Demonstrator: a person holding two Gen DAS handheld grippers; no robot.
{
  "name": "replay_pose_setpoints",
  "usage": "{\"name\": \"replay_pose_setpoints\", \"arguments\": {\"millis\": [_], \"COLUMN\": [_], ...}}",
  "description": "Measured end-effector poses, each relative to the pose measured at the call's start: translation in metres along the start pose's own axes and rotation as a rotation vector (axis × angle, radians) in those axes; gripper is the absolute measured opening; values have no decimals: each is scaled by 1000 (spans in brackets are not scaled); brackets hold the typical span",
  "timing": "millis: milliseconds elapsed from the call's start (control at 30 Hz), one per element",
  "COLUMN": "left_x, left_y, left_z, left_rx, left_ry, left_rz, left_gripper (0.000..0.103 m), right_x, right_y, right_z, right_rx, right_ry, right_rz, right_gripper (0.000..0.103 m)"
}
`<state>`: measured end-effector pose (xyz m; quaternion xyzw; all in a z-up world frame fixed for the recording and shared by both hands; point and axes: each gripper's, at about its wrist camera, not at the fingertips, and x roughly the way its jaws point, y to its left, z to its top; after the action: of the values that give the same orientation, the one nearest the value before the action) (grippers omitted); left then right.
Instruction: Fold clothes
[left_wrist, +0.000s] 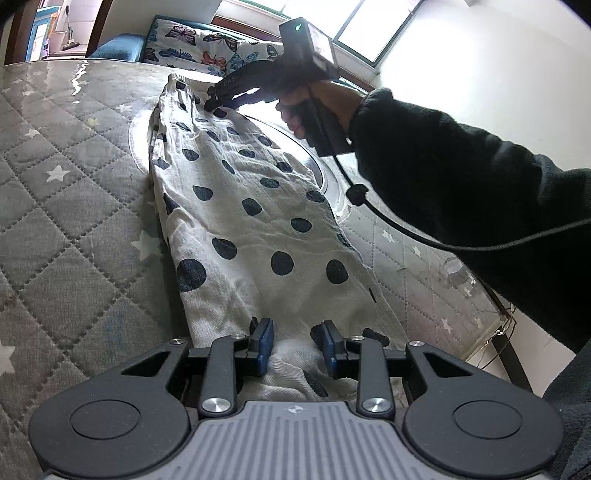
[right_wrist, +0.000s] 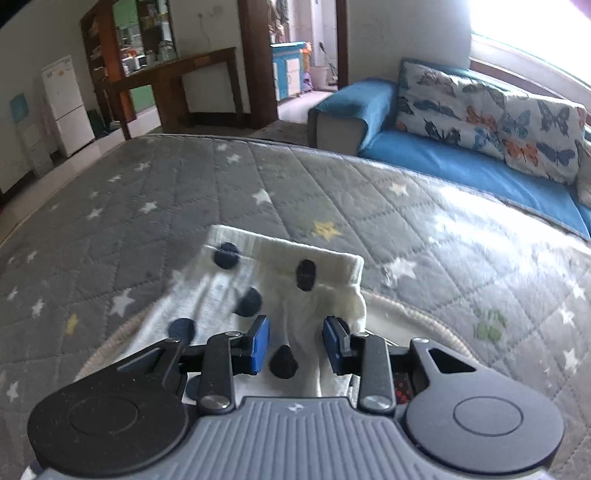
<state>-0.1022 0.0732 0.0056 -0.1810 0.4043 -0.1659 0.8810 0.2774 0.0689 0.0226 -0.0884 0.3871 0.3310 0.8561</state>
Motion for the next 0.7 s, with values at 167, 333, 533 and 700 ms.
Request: {"name": "replay_pose_setpoints", "arguments": {"millis": [167, 333, 533, 700], "left_x": [0, -1, 0, 2], "left_y": [2, 4, 1, -6], "left_z": [-1, 0, 1, 0], "left_rx": [-4, -15, 9, 30], "left_ry": [-1, 0, 10, 9], "left_rz": [-5, -5, 2, 7], "left_gripper": [31, 31, 37, 48], "right_x": [6, 9, -14, -52], "right_y": [-7, -14, -5, 8], "right_z": [2, 6, -1, -34], "right_rx": [21, 27, -49, -117], "right_ry": [-30, -44, 1, 40], "right_rz": [1, -14, 13, 74], "right_gripper": [22, 17, 32, 32]}}
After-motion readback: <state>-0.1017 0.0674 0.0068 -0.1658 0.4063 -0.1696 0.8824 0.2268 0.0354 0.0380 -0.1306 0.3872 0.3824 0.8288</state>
